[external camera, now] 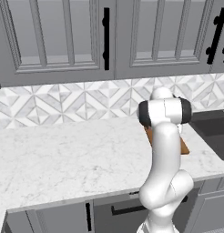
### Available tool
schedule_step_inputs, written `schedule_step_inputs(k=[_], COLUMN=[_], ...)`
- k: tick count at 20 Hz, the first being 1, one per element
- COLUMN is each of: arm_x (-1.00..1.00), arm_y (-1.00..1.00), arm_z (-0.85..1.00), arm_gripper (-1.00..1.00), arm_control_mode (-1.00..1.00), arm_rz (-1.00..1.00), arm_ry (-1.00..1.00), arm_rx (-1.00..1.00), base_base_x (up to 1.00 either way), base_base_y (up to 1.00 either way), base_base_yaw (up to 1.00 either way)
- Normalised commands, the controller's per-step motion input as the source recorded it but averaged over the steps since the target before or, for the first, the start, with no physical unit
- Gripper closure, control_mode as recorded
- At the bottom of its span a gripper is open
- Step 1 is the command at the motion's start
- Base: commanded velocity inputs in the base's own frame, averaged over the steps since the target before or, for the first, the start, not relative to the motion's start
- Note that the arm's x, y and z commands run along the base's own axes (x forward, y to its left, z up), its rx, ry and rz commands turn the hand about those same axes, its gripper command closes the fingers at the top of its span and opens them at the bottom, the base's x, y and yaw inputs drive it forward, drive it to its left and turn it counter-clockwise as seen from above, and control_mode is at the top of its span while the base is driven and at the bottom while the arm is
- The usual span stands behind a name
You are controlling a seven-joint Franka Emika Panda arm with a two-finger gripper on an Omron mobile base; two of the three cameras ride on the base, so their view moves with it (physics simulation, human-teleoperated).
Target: Pick up the sponge from the counter and clean the cutting board by briefly scrubbing or pressing down on the cutting board. Once finished, release the sponge.
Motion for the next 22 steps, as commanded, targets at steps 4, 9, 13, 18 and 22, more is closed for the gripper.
schedule_step_inputs(k=[4,9,13,18,22], arm_x=[0.52,0.11,-0.12,-0.81,-1.0], arm_y=[0.5,0.7,0.13,-0.22,-0.25], arm_z=[-0.07,-0.09,-0.4,-0.21,-0.3], arm_gripper=[1.0,1.0,1.0,1.0,1.0], arm_control_mode=[-1.0,-1.0,-1.0,-1.0,-1.0], arm_rz=[0.0,0.0,0.0,0.0,0.0], arm_ry=[-0.07,-0.02,0.0,-0.03,-0.05], arm_rx=[0.07,0.1,-0.03,-0.08,-0.02], base_base_x=[0.0,0.0,0.0,0.0,0.0], base_base_y=[0.0,0.0,0.0,0.0,0.0], base_base_yaw=[0.0,0.0,0.0,0.0,0.0])
